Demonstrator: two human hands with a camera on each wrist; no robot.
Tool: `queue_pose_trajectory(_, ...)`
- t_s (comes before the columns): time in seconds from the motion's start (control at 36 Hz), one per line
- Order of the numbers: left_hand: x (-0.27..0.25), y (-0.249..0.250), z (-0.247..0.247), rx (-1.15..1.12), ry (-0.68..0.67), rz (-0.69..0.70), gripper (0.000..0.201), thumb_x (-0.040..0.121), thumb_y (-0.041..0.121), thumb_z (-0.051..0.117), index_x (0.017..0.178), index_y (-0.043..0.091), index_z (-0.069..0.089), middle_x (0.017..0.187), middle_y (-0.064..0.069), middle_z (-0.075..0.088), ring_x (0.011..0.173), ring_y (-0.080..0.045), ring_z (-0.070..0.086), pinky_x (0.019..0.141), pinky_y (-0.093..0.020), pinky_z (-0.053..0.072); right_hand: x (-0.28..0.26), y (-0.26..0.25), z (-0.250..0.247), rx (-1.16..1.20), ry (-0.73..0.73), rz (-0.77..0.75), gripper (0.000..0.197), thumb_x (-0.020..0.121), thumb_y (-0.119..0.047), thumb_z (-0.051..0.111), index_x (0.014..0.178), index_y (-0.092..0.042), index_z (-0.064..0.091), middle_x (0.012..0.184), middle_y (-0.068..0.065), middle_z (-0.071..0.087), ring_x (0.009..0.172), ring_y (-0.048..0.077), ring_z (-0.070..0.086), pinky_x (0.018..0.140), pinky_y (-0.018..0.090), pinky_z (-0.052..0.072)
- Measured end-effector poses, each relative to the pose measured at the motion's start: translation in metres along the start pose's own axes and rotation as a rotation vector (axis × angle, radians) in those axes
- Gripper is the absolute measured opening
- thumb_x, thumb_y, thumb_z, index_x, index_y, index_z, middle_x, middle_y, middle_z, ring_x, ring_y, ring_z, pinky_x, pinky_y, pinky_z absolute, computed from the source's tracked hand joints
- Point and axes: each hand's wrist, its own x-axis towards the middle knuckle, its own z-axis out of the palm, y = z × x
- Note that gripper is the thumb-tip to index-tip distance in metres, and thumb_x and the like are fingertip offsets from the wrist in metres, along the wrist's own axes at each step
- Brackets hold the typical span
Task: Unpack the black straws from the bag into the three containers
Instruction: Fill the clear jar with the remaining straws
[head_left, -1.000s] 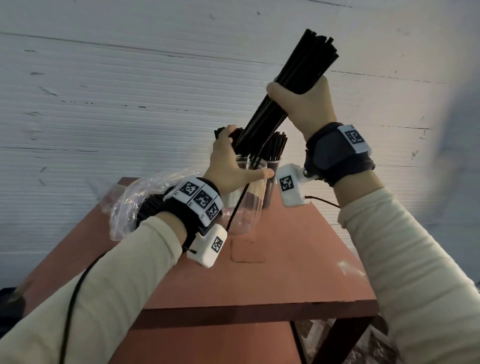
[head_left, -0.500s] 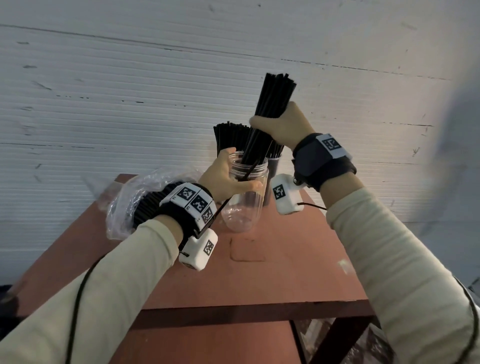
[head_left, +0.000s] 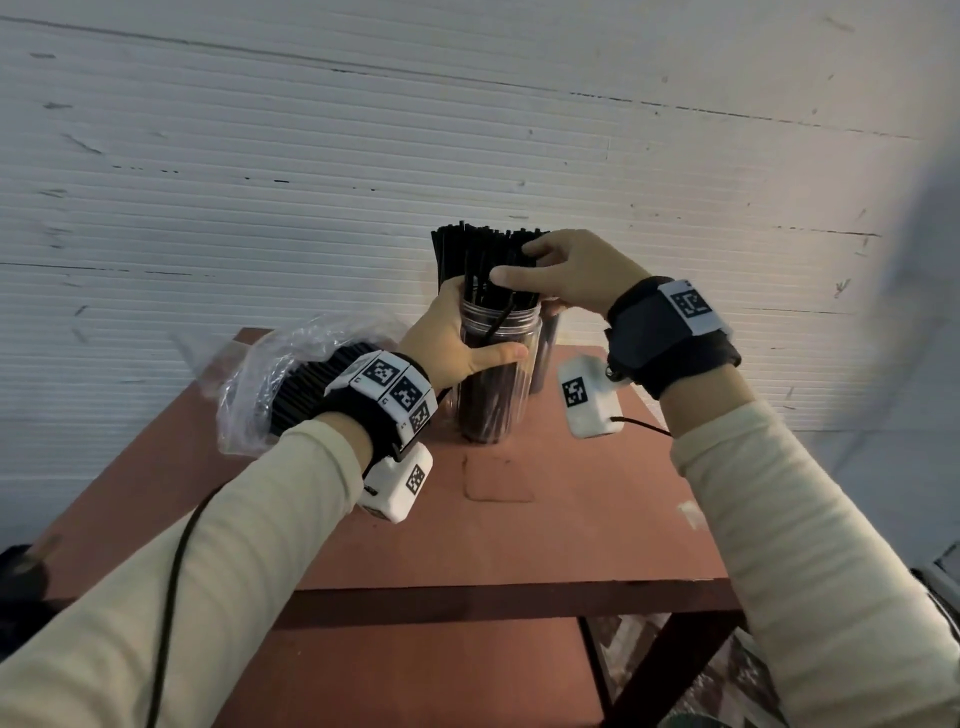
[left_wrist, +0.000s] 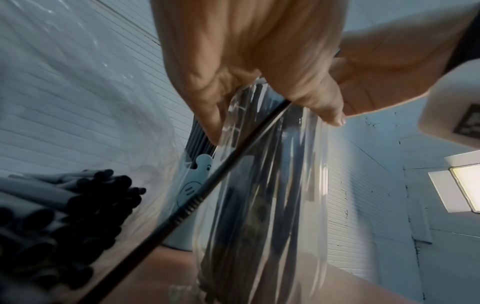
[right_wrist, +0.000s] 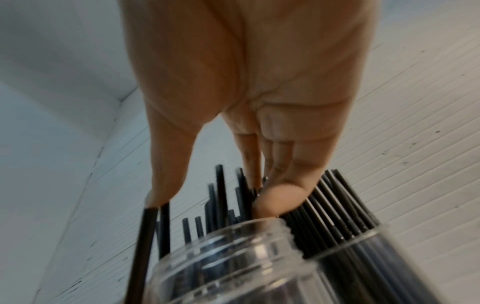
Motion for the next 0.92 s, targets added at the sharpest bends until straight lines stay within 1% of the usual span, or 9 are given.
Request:
queue_pose_trajectory(0.11, 0.000, 0.001, 0.001, 0.026, -0.001, 0.013, 0.111, 0.054, 0.063, 0.081, 0.141, 0.023, 0.027, 0.127, 0.011, 0.059, 0.117, -0.004, 0.057, 0.106, -0.040, 0.044, -0.004, 0.009, -0.002, -0.095, 0.244, -0.094, 0.066, 0.077, -0.057, 0.070, 0.127, -0.017, 0.055, 0.116, -0.003, 0.058, 0.103, 0.011, 0.057, 0.078, 0.020, 0.044)
queue_pose_trajectory(0.22, -0.001, 0.002, 0.002, 0.042, 0.023, 0.012, 0.109, 0.054, 0.062, 0.081, 0.141, 0.023, 0.027, 0.126, 0.010, 0.059, 0.117, -0.005, 0.057, 0.108, -0.039, 0.042, -0.012, 0.010, 0.000, -0.036, 0.393, -0.235, 0.031, 0.081, -0.046, 0.071, 0.094, -0.019, 0.065, 0.094, -0.001, 0.063, 0.079, 0.007, 0.054, 0.070, 0.018, 0.042)
queue_pose_trajectory(0.33, -0.001, 0.000, 0.002, 0.054, 0.045, 0.008, 0.098, 0.066, 0.046, 0.085, 0.142, 0.022, 0.027, 0.124, 0.010, 0.060, 0.115, -0.006, 0.058, 0.107, -0.037, 0.042, -0.024, 0.004, -0.002, 0.026, 0.234, -0.313, 0.026, 0.083, -0.042, 0.071, 0.081, -0.017, 0.065, 0.069, -0.004, 0.057, 0.061, 0.004, 0.050, 0.061, 0.019, 0.044)
queue_pose_trajectory(0.39, -0.002, 0.002, 0.002, 0.063, 0.041, -0.001, 0.103, 0.060, 0.054, 0.083, 0.142, 0.024, 0.027, 0.123, 0.011, 0.061, 0.114, -0.006, 0.059, 0.105, -0.038, 0.044, -0.028, 0.001, -0.002, -0.021, 0.097, -0.300, 0.029, 0.080, -0.045, 0.073, 0.085, -0.017, 0.068, 0.070, -0.001, 0.060, 0.063, 0.007, 0.053, 0.064, 0.025, 0.047)
queue_pose_trajectory(0.44, -0.002, 0.003, 0.003, 0.064, 0.035, -0.013, 0.112, 0.051, 0.065, 0.080, 0.142, 0.025, 0.026, 0.124, 0.011, 0.060, 0.114, -0.006, 0.059, 0.104, -0.038, 0.046, -0.032, 0.000, 0.000, -0.105, -0.020, -0.276, 0.030, 0.077, -0.045, 0.077, 0.089, -0.019, 0.070, 0.073, 0.000, 0.063, 0.064, 0.005, 0.055, 0.062, 0.019, 0.045)
queue_pose_trajectory(0.56, -0.002, 0.002, 0.003, 0.053, 0.039, -0.036, 0.117, 0.045, 0.070, 0.079, 0.141, 0.027, 0.026, 0.124, 0.011, 0.061, 0.114, -0.006, 0.059, 0.105, -0.037, 0.045, -0.033, 0.001, 0.005, -0.106, -0.135, -0.292, 0.012, 0.081, -0.018, 0.075, 0.090, -0.012, 0.071, 0.071, 0.002, 0.063, 0.058, 0.003, 0.056, 0.058, 0.014, 0.044)
queue_pose_trajectory(0.64, -0.002, 0.001, 0.003, 0.080, 0.054, -0.023, 0.110, 0.051, 0.066, 0.080, 0.139, 0.027, 0.029, 0.122, 0.012, 0.061, 0.113, -0.006, 0.060, 0.105, -0.036, 0.045, -0.026, 0.001, 0.000, -0.066, 0.001, -0.326, 0.004, 0.084, -0.011, 0.069, 0.087, -0.014, 0.069, 0.071, -0.007, 0.057, 0.061, 0.003, 0.051, 0.063, 0.018, 0.044)
queue_pose_trajectory(0.78, -0.001, 0.005, 0.002, 0.117, 0.061, -0.002, 0.090, 0.071, 0.036, 0.084, 0.141, 0.018, 0.029, 0.114, 0.017, 0.055, 0.113, -0.007, 0.055, 0.100, -0.022, 0.038, -0.017, -0.009, -0.023, 0.001, 0.310, -0.398, 0.007, 0.085, -0.012, 0.062, 0.087, -0.018, 0.063, 0.076, -0.009, 0.055, 0.066, 0.004, 0.048, 0.065, 0.013, 0.042)
queue_pose_trajectory(0.92, -0.003, 0.007, 0.003, 0.144, 0.056, 0.019, 0.091, 0.074, 0.037, 0.082, 0.143, 0.016, 0.026, 0.122, 0.010, 0.053, 0.113, -0.008, 0.053, 0.096, -0.020, 0.035, -0.011, -0.020, -0.037, 0.050, 0.324, -0.411, 0.007, 0.094, -0.009, 0.048, 0.092, -0.015, 0.048, 0.087, -0.003, 0.064, 0.070, 0.012, 0.064, 0.061, 0.023, 0.048)
